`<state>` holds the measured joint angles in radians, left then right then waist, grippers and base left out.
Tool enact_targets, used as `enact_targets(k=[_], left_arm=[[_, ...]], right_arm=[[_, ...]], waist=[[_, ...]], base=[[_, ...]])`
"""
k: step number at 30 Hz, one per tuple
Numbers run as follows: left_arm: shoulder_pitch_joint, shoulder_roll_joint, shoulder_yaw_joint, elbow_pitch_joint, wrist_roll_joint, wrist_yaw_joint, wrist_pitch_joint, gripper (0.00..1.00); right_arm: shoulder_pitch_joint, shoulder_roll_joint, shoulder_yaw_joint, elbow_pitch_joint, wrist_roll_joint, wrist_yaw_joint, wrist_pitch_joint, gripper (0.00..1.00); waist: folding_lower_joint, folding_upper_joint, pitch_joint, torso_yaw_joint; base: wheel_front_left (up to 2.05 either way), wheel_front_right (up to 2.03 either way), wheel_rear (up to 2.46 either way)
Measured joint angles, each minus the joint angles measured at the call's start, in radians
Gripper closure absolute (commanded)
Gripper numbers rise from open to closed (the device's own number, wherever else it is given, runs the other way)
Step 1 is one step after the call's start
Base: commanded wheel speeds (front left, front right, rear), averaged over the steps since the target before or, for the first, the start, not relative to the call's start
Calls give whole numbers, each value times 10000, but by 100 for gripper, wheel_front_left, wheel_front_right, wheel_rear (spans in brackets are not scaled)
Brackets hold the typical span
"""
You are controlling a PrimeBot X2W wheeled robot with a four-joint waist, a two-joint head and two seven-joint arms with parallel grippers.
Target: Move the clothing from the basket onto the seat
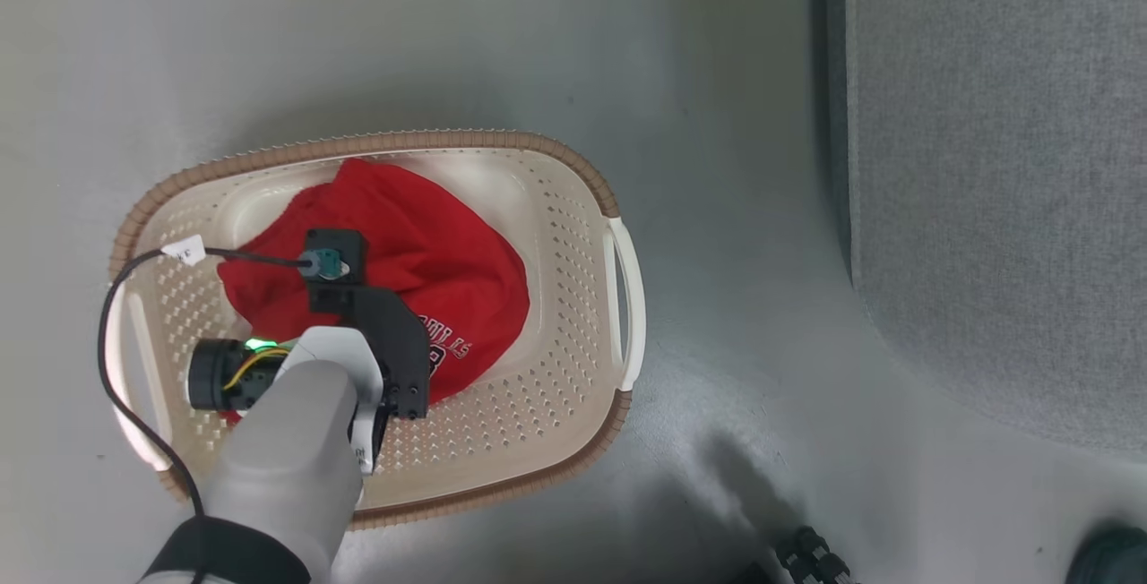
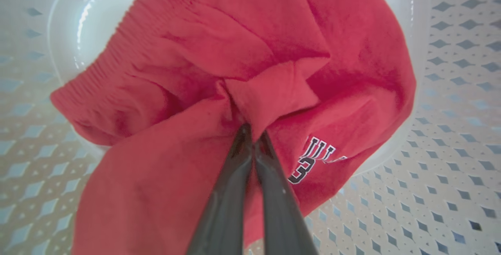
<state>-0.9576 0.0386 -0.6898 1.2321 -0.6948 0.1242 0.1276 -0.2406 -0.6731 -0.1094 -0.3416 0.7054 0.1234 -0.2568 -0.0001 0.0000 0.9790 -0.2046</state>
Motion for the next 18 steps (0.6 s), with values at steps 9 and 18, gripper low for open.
enact_targets(k=[9,18], left_arm=[[662,2,-389,-802,-512,2,-476,100],[1369,0,-924,-1741,-1081,2,-1304,100]], right_arm=[[-158,-12,278,194,-4,0,0,0],[-152,4,466,328,-17,0,0,0]], waist=[[0,0,-650,255],[0,0,-1570,587]], base=[[0,0,0],[0,0,0]])
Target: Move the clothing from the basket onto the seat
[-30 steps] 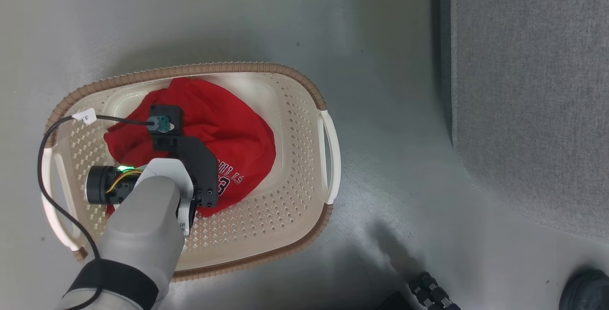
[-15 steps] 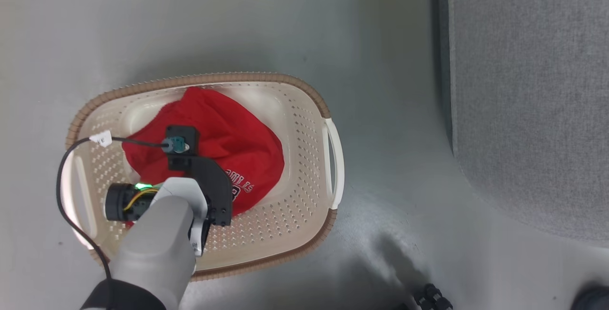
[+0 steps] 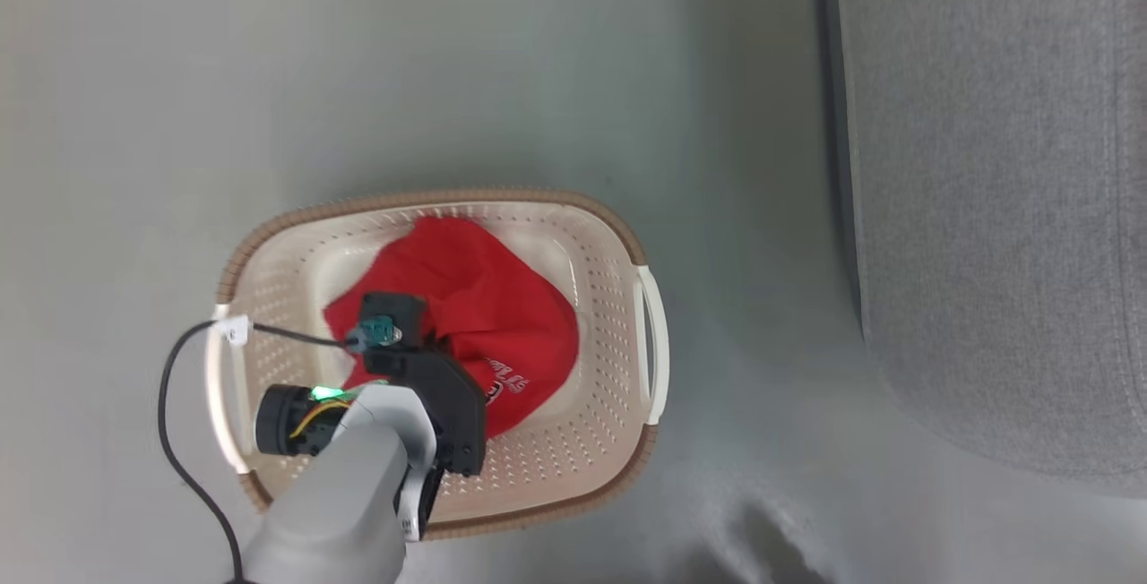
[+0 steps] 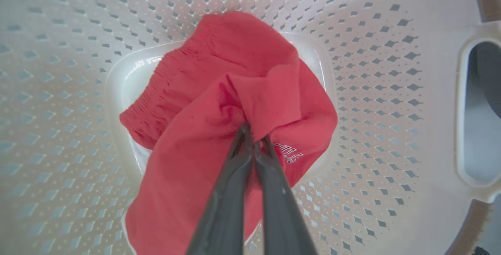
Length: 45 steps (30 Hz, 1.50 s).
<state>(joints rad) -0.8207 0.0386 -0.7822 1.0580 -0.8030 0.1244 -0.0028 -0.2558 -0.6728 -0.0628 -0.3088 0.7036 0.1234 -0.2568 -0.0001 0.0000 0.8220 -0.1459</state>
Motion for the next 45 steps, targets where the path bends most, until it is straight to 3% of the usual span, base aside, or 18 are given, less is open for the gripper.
enact_targets(k=[17,29,45], left_arm=[[790,0,-462,-660,-569,0,-2213,100],[1336,-13,-238,-920,-744,0,-2464,100],[2043,-31,1336,-2263,947,0,-2464,100]], right_arm=[[656,474,504,838,-303,0,0,0],[1068,1141,1037,1482,-752,0,2,0],[1913,1871,1808,2211,-1452,0,2,0]], waist=[[-1,-1,-1962,785],[0,-1,-3587,1286],[0,-2,-5738,1841]], base=[[0,0,0],[0,0,0],[0,0,0]])
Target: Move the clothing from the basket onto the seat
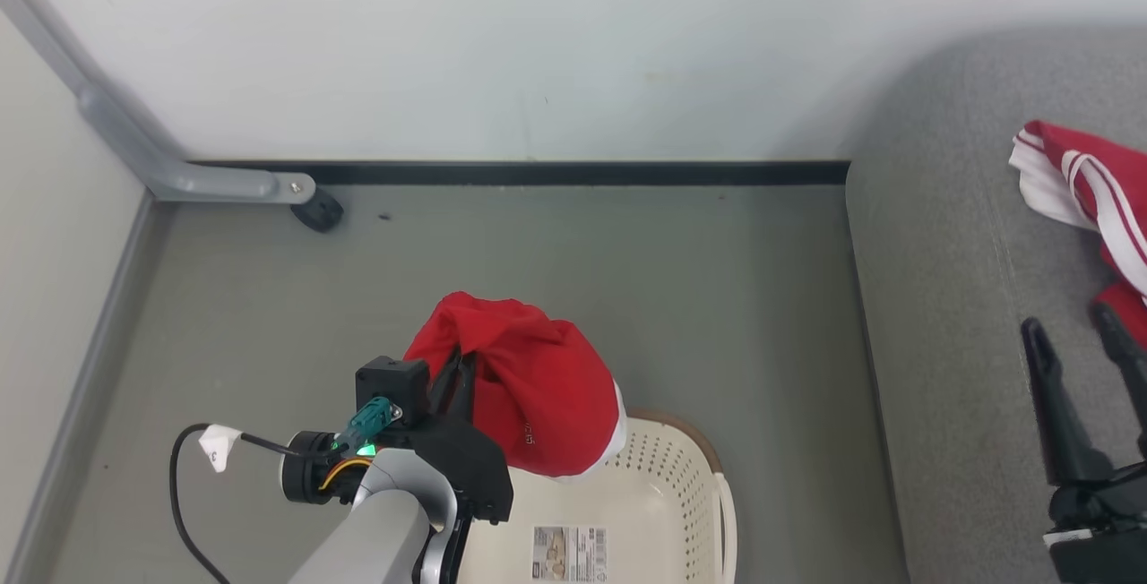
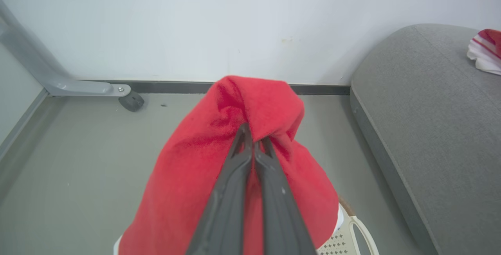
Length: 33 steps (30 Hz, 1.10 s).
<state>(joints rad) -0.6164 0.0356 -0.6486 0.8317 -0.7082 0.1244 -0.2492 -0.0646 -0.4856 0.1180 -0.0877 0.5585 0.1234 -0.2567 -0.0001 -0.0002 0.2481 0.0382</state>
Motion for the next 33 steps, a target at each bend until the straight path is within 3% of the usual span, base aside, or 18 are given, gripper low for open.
enact_targets(k=[7,14,21,33], left_arm=[[569,2,796,-1283,1202,0,0,100],[1089,19,1141,-3488,2320,-2,-2,100],[1367,25,884,-5428,2964,0,-4,100],[1520,46,130,-6943,3010,0,412,100]], right_arm=[[283,343,523,150,-155,-2,0,0],[380,422,880,199,-412,-2,0,0],[342,546,1603,165,-591,-2,94,0],[304,1091,3379,-222,-665,0,368,0]], waist=[[-1,0,-736,207],[0,1,-1277,373],[1,1,-1657,496],[1,0,-2200,699]], base=[[0,0,0],[0,0,0],[0,0,0],[0,0,0]])
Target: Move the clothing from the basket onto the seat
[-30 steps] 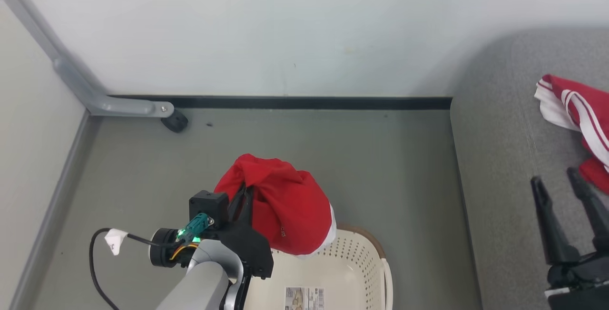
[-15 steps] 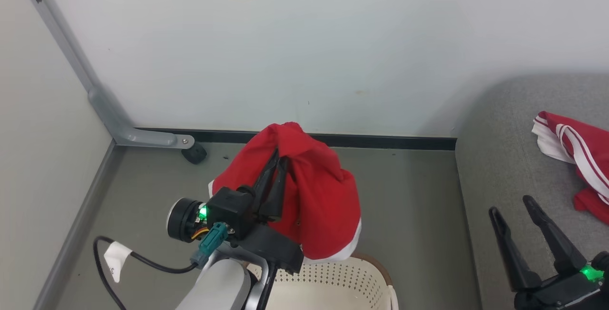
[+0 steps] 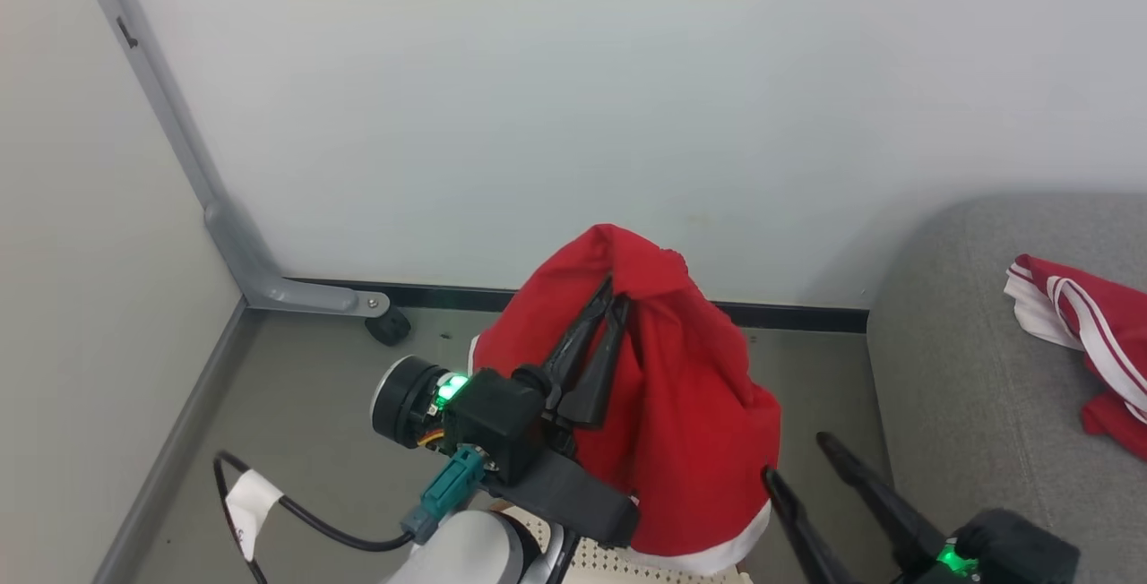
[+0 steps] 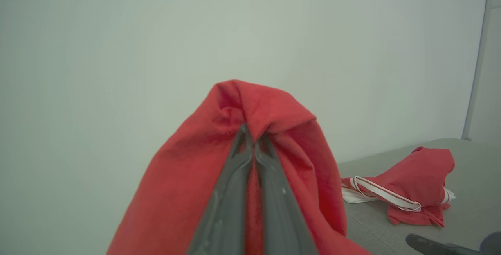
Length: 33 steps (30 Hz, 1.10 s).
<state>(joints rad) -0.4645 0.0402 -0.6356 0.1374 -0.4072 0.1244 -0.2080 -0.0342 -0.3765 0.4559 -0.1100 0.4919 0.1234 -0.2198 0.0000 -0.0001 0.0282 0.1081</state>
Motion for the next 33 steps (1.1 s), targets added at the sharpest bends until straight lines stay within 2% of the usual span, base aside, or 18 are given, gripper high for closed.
enact_targets(k=[5,12,26,27,28,29,30,33], left_arm=[[44,33,-320,-232,-44,-25,506,100],[275,73,-708,-483,-67,-105,1187,100],[408,111,-1254,-876,-67,-104,1996,100],[407,109,-1254,-913,-67,-104,2040,100],[406,111,-1254,-947,-67,-104,2067,100],[406,111,-1254,-984,-67,-102,2090,100],[406,111,-1254,-1024,-67,-102,2130,100],[405,115,-1254,-1166,-67,-102,2167,100]], right_arm=[[-227,244,848,-100,2,0,167,0],[-311,387,1457,-82,21,0,276,0],[-809,550,1789,322,21,0,351,0],[-810,550,1776,378,21,0,351,8],[-812,550,1766,439,21,0,349,55],[-815,550,1762,504,21,0,349,71],[-818,550,1762,548,23,0,347,100],[-847,550,1762,635,54,0,337,100]], waist=[[0,1,-269,118],[0,2,-547,315],[1,2,-611,353],[0,1,-612,354],[0,1,-613,354],[1,1,-614,356],[1,2,-618,358],[1,1,-632,368]], base=[[0,0,0],[0,0,0],[0,0,0],[0,0,0],[0,0,0],[0,0,0],[0,0,0],[0,0,0]])
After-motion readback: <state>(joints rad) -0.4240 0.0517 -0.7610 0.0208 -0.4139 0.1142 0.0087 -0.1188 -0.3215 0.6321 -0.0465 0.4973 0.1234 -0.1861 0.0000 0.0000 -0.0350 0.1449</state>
